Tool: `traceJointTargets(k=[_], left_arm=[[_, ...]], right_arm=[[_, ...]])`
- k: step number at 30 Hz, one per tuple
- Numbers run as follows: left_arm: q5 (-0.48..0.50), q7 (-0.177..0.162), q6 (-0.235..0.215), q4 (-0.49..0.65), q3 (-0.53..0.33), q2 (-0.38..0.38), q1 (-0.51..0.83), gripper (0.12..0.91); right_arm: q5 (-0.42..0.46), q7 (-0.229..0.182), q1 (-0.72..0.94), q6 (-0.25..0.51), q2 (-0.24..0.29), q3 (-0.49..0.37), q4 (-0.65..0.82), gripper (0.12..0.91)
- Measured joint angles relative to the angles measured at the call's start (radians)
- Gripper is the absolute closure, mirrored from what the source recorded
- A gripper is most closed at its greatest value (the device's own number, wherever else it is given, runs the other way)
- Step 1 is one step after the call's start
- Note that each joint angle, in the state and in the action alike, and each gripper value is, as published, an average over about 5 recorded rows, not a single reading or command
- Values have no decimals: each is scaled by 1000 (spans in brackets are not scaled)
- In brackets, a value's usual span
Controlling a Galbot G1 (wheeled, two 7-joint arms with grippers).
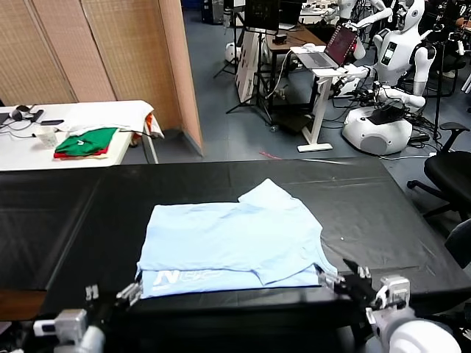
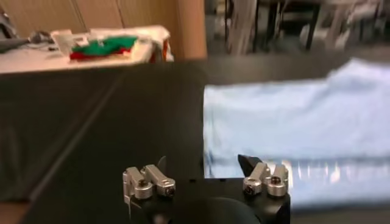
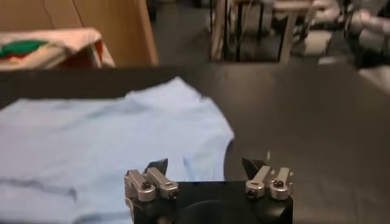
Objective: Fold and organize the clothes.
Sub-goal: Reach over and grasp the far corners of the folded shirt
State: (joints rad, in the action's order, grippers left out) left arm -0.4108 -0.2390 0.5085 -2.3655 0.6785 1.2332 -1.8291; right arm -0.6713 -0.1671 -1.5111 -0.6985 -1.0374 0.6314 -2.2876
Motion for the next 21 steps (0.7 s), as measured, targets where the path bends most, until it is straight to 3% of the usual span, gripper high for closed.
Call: traceJointTargets(k=[6,14,21], left_arm=[[-138,13,13,74,-15,-60,162,123],[-335,33,65,276,-91,-173,446,123],[-378,30,113,458,-205,-244,683,123]], right_arm=[[2,-18,236,-22,17,-100,144,118],[19,-22,544,-38,-3,-285,392,118],[65,12,719,-36,-43,-405,596,118]])
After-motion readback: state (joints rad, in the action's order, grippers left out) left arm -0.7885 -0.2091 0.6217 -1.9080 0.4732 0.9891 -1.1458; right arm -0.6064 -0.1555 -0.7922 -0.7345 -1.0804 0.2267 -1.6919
